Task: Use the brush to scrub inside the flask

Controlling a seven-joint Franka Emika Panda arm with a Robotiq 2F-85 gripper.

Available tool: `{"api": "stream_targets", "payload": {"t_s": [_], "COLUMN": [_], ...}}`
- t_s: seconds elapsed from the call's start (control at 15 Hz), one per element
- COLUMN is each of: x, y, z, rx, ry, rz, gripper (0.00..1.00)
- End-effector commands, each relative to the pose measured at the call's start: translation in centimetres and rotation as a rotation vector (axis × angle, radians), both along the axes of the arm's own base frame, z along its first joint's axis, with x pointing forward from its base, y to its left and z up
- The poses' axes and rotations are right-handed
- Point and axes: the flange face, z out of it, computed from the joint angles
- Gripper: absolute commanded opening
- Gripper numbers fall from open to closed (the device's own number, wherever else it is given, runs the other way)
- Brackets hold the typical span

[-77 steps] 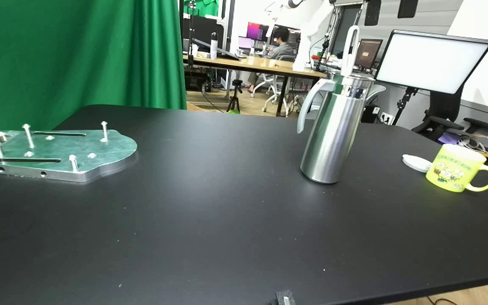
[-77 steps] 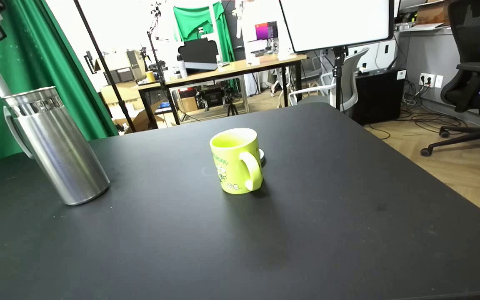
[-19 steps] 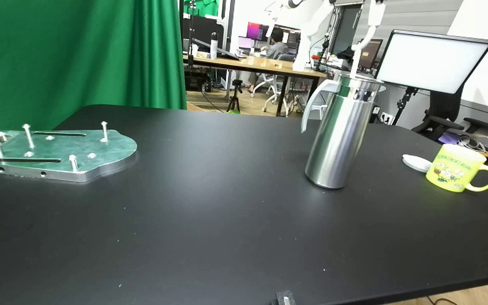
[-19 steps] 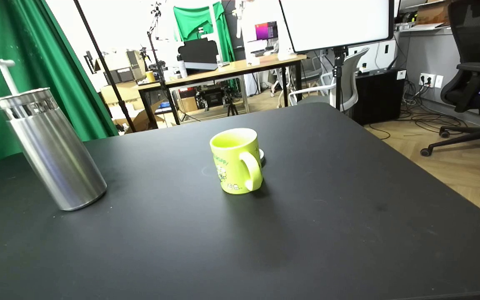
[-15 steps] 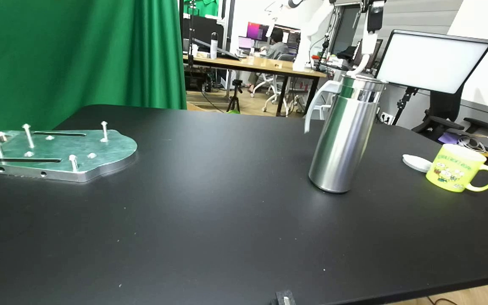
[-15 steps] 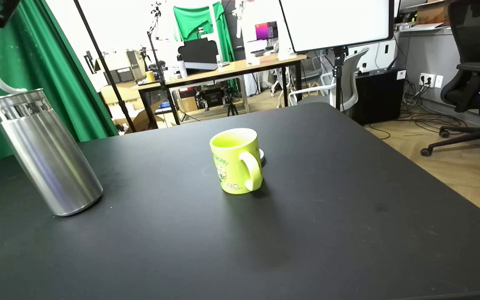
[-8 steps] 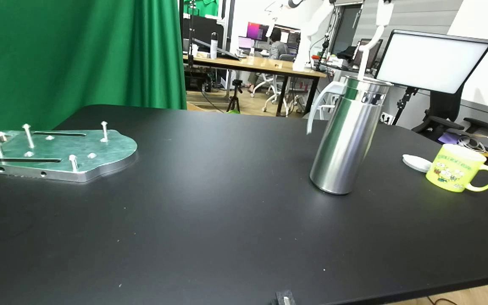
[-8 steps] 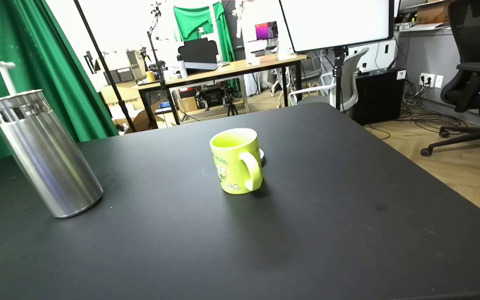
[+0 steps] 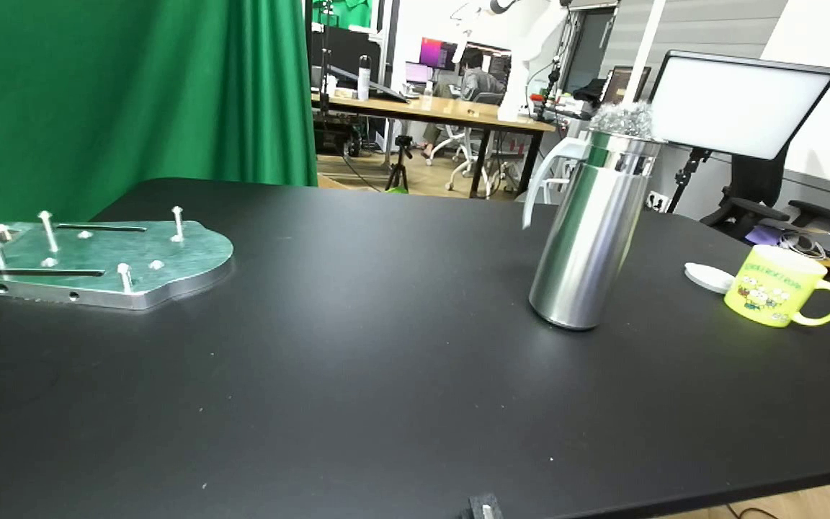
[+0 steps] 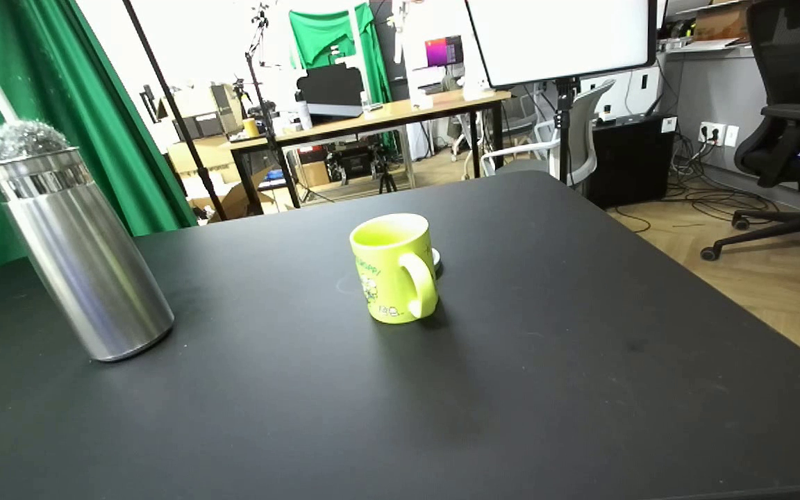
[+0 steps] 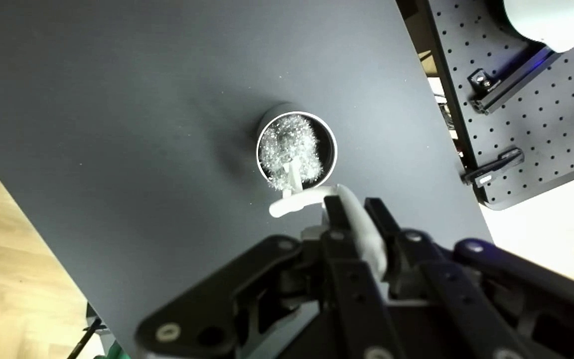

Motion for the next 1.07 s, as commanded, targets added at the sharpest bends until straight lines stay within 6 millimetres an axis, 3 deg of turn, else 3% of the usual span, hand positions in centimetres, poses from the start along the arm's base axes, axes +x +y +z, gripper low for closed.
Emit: {"api": "stream_targets", "payload": {"t_s": [0.0, 0.27, 0.53, 0.73, 1.0], "x": [0.3, 1.0, 1.4, 1.4, 0.2], "y": [-0.3, -0.1, 0.1, -0.1, -0.7], "z": [-3.4, -9.4, -13.3, -12.4, -7.5], "rx": [-0.011, -0.026, -0.036, -0.053, -0.118], "ry": [-0.006, 0.043, 0.082, 0.076, 0.077], "rz": [-0.035, -0.055, -0.07, -0.074, -0.035], "gripper": [0.04, 0.04, 0.04, 0.04, 0.04]}}
